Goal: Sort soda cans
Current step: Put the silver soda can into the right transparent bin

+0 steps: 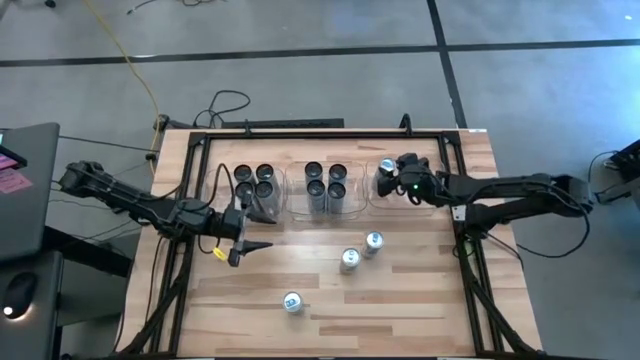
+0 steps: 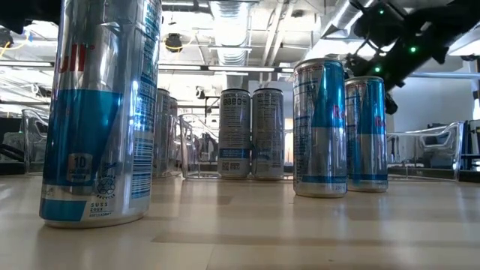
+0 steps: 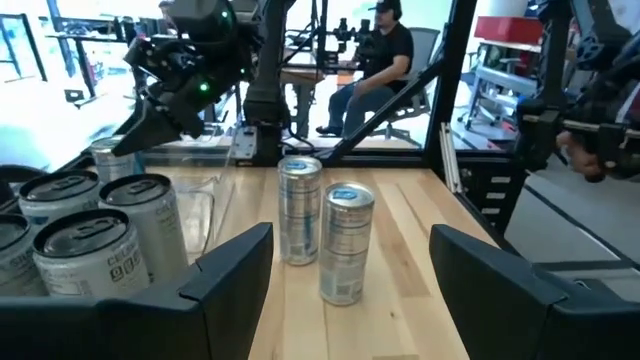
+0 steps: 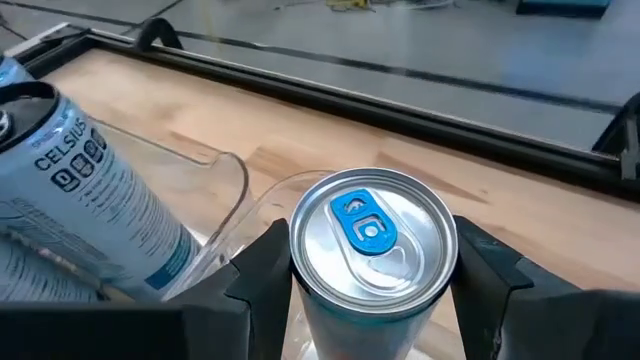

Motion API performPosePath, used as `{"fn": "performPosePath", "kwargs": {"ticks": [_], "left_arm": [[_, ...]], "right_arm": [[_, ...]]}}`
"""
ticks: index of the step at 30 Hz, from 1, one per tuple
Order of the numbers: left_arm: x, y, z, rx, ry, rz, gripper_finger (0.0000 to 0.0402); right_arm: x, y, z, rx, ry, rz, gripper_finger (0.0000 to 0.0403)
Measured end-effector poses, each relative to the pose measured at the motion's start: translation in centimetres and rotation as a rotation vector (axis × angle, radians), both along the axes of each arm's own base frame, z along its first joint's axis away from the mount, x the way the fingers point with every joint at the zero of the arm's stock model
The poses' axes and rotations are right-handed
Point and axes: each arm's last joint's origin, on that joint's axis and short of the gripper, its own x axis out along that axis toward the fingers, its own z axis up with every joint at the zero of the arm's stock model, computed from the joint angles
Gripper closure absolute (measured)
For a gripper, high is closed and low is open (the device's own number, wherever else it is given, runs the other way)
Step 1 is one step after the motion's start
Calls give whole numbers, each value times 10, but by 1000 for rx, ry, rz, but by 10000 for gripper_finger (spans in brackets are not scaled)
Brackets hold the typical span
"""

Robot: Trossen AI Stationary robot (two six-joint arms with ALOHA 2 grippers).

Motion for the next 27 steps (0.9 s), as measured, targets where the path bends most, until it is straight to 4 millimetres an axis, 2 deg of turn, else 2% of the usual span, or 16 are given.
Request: {"fn": "performPosePath", "kwargs": {"ticks": [5, 18, 27], "left_arm": [[0, 0, 0, 4, 3, -2, 136], [-1, -4, 0, -2, -2, -22, 136], [-1, -4, -1, -17, 10, -16, 136]], "right_arm": [[0, 0, -1, -19, 1, 21, 189], [5, 13, 3, -81, 38, 137, 95], [-4, 17, 33, -128, -29, 127, 62]]}}
